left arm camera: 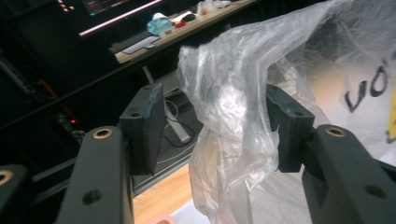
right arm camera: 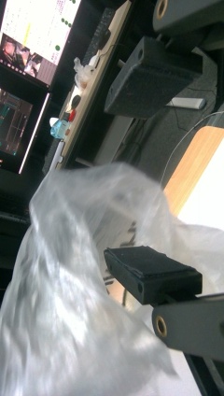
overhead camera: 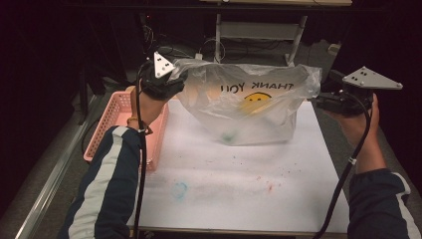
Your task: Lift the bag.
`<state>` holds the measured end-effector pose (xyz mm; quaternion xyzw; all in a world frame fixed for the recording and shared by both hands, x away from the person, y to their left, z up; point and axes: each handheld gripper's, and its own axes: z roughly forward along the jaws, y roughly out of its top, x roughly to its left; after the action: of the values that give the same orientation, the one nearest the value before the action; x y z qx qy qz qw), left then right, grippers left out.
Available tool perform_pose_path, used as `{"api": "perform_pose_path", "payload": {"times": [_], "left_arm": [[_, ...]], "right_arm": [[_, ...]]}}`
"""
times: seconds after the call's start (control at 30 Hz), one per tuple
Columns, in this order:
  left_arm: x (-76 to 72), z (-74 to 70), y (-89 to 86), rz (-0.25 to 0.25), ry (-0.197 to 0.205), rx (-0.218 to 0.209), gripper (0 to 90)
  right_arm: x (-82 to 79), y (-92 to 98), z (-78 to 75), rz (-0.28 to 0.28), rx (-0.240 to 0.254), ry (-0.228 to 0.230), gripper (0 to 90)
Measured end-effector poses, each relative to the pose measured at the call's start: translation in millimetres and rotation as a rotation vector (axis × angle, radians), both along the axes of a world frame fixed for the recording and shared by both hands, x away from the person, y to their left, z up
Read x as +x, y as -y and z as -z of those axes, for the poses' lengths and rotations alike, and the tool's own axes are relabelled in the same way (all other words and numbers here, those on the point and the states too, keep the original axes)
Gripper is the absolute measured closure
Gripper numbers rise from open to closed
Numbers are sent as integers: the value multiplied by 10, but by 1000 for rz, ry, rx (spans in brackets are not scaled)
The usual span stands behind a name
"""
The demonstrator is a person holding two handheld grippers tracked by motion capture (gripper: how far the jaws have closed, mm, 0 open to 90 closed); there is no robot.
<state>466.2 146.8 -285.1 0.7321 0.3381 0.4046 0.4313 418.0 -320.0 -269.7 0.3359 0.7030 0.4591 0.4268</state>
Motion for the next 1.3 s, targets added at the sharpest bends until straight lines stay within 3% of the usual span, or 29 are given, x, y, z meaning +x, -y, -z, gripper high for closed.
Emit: {"api": "perform_pose_path", "payload": {"times": [0.03,0.1,0.17,0.2,0.23,0.3,0.33,0.43,0.47,0.57,0.7,0.9,1.17,1.3], "left_arm": [[2,2,-3,-11,7,5,577],[18,9,-12,-29,5,5,606],[43,27,-33,-51,1,7,714],[60,39,-54,-45,-12,-4,714],[73,53,-71,-42,-22,-15,692],[73,78,-105,-31,-25,-49,503],[63,92,-123,-1,-31,-69,465],[-11,141,-142,48,-20,-70,249],[-40,156,-152,67,-9,-69,223],[-165,207,-167,103,-5,-64,221],[-347,271,-204,135,3,-66,220],[-585,416,-281,155,-1,-58,220],[-869,635,-349,176,-20,-21,220],[-1027,748,-343,188,-19,18,219]], "right_arm": [[-13,14,2,-5,3,2,246],[-51,41,25,-7,13,-4,237],[-78,73,64,2,16,-1,234],[-91,90,88,1,23,-4,230],[-104,105,114,5,27,-8,221],[-133,125,175,7,50,-17,216],[-151,123,213,1,55,-25,212],[-205,70,344,-15,51,-41,201],[-229,42,388,-23,51,-49,199],[-307,-28,508,-38,31,-51,194],[-415,-64,643,-58,54,-54,200],[-550,-113,829,-62,40,-74,195],[-672,-68,944,-63,63,-97,192],[-719,-48,1007,-63,63,-108,192]]}}
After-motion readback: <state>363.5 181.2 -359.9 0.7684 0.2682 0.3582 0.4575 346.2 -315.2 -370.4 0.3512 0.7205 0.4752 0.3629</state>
